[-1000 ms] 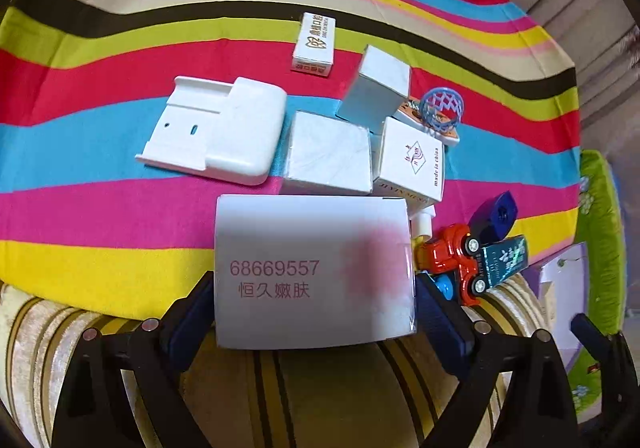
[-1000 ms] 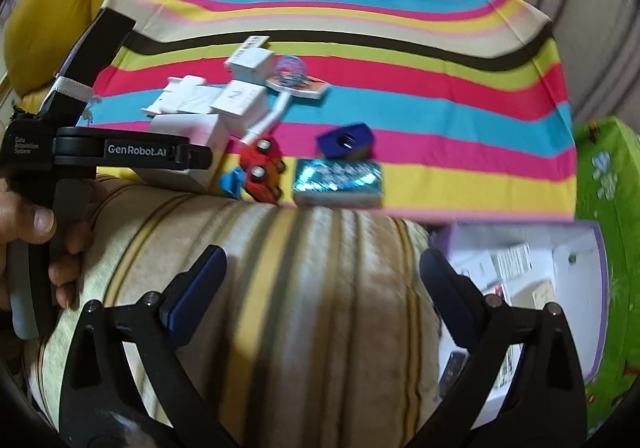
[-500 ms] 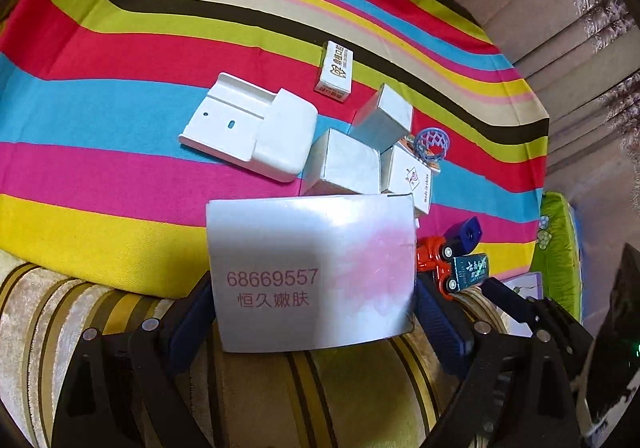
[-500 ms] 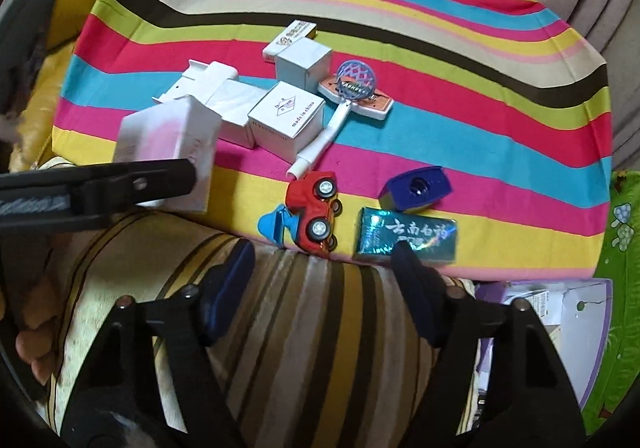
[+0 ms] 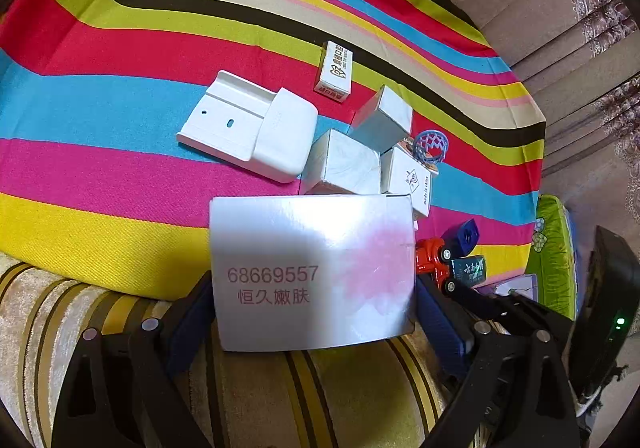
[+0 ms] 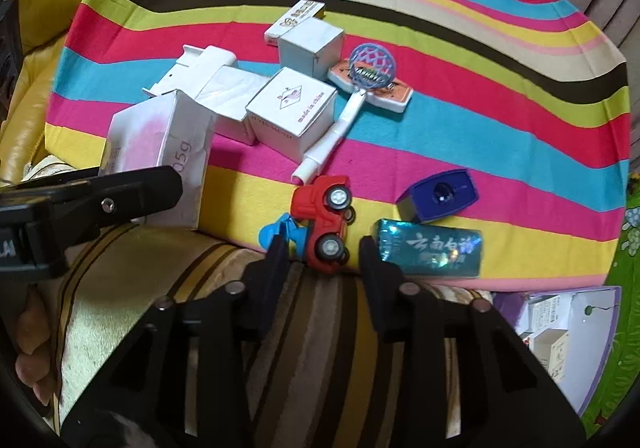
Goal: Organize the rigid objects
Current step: 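Grasp the red toy car with the right gripper and lift it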
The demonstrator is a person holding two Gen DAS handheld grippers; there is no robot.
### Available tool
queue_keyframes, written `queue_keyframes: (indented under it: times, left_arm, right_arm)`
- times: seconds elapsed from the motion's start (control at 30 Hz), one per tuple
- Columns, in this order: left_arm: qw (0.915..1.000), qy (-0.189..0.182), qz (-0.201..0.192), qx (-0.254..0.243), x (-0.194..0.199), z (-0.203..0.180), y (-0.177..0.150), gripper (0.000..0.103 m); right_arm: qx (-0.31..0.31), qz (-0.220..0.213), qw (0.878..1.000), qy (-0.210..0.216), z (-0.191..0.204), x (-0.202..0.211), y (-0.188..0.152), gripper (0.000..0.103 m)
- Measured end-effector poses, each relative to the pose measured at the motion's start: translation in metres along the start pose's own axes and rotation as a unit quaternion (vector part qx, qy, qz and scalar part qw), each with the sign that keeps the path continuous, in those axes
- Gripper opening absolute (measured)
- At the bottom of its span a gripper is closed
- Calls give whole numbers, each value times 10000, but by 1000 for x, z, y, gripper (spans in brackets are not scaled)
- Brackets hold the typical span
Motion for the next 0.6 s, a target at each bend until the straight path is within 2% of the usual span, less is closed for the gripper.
queue_keyframes:
  times: [0.07, 0.3, 0.6]
  left_arm:
    - [10000, 0, 1, -1, 0, 0, 0, 94]
    - [10000, -3, 2, -2, 0, 0, 1, 94]
    - [10000, -17, -3, 5, 0, 0, 1, 94]
  right_arm:
    - [-12, 74, 9999, 125, 0, -6, -1, 30]
    - [-185, -109, 9989, 424, -5, -3, -5, 29]
    - [-750, -604, 9926, 746, -26, 23, -19, 29]
Point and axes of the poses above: each gripper's, at about its wrist camera, not at the fingertips, and x roughly against the way its jaws point, z to its left, y to its top, the point moved 1 cm from there along -x, roughly the way its jaws point, and after that the axes turned 14 degrees about x, right-handed, at the moved point
